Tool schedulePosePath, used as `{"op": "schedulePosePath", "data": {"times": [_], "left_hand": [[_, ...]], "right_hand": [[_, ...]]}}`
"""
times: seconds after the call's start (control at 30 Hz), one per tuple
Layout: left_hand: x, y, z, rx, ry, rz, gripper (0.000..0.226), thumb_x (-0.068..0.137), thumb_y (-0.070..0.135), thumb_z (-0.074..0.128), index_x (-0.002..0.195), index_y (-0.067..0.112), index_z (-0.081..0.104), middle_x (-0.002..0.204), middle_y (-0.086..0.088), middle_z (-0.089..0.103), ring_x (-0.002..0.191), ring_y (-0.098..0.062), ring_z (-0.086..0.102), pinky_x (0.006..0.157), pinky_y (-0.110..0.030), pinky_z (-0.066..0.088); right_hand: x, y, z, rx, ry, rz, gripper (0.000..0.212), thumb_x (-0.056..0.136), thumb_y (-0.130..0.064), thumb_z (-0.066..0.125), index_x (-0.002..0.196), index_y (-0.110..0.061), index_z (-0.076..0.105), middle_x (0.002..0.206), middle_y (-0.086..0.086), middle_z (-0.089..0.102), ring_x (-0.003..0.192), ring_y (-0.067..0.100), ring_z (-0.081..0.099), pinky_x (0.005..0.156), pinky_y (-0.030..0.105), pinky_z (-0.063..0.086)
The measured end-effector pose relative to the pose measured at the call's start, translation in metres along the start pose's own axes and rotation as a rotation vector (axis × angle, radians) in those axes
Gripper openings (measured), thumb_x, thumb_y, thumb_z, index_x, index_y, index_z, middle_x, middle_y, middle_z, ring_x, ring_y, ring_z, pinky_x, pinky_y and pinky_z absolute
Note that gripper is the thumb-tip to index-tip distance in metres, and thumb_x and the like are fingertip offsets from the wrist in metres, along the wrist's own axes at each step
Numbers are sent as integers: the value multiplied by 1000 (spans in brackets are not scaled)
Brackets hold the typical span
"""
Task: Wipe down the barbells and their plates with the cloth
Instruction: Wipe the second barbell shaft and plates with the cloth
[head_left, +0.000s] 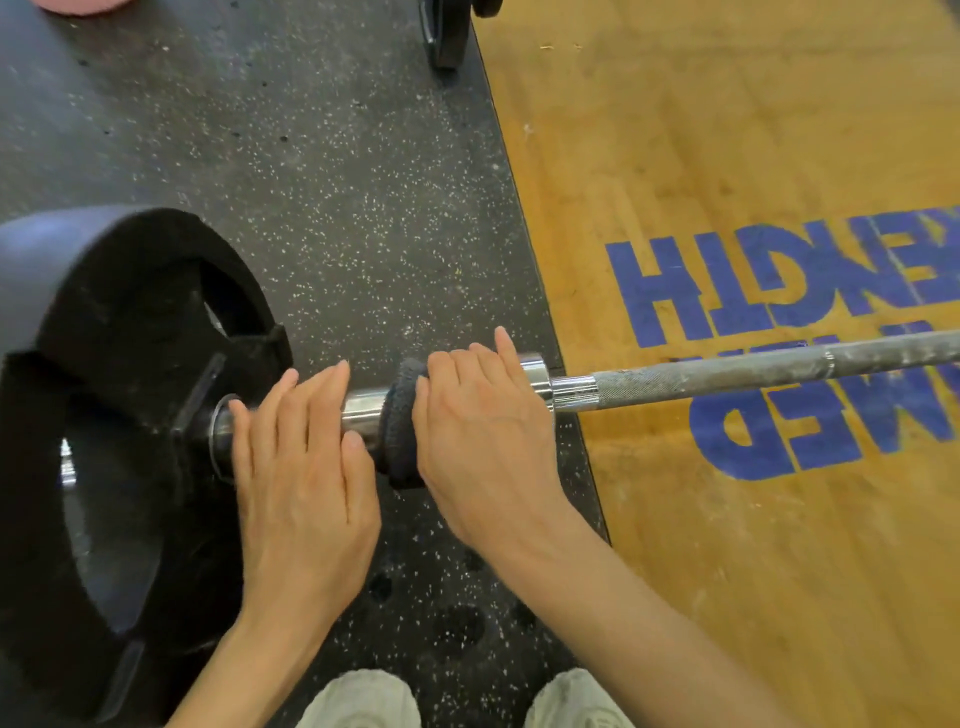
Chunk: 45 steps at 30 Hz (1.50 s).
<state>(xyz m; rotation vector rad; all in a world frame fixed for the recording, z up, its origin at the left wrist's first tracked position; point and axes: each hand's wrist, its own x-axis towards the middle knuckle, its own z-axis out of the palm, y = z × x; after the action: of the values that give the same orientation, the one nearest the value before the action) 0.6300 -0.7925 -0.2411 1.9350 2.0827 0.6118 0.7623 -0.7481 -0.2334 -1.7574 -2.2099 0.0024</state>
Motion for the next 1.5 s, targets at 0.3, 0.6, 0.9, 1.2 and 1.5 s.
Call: {"op": "schedulePosePath", "data": {"times": [0.3,0.6,0.9,1.2,1.5], "left_hand": [[-46,7,-2,-173,1,-25,57,103,23,18,157,8,29,164,3,24,155,-10,5,123,-27,-12],[-57,11,-9,-217,-10,-61,59,105,31,12,160,10,16,168,5,14,156,-11,-1,123,-27,-13],[-71,14,-3,-242,28,-93,59,104,27,13,158,9,26,165,3,25,155,-9,9,123,-29,-11],[-68,12,-1,-224,48,-76,60,103,28,12,157,8,29,164,1,29,154,-11,13,124,-35,-9],[-54,7,-2,-117,-7,-46,59,105,30,10,159,11,24,166,2,21,155,-11,8,124,-33,-11]], "right_hand": [[-16,5,-1,-34,10,-160,43,103,-27,33,73,-13,62,65,5,59,66,25,56,118,48,33],[-26,-23,-10,87,-175,-142,48,98,-31,33,66,-14,64,62,5,61,63,27,60,86,45,54],[-13,-22,-37,28,-587,-388,31,99,-13,50,130,-14,54,84,3,54,86,30,64,66,37,30],[-37,-20,-28,115,-316,-149,22,99,-23,49,86,-12,63,71,5,58,69,30,59,85,46,52],[-54,-20,-6,120,-72,-111,39,107,-25,27,94,-13,62,83,3,57,87,26,57,121,46,27]]}}
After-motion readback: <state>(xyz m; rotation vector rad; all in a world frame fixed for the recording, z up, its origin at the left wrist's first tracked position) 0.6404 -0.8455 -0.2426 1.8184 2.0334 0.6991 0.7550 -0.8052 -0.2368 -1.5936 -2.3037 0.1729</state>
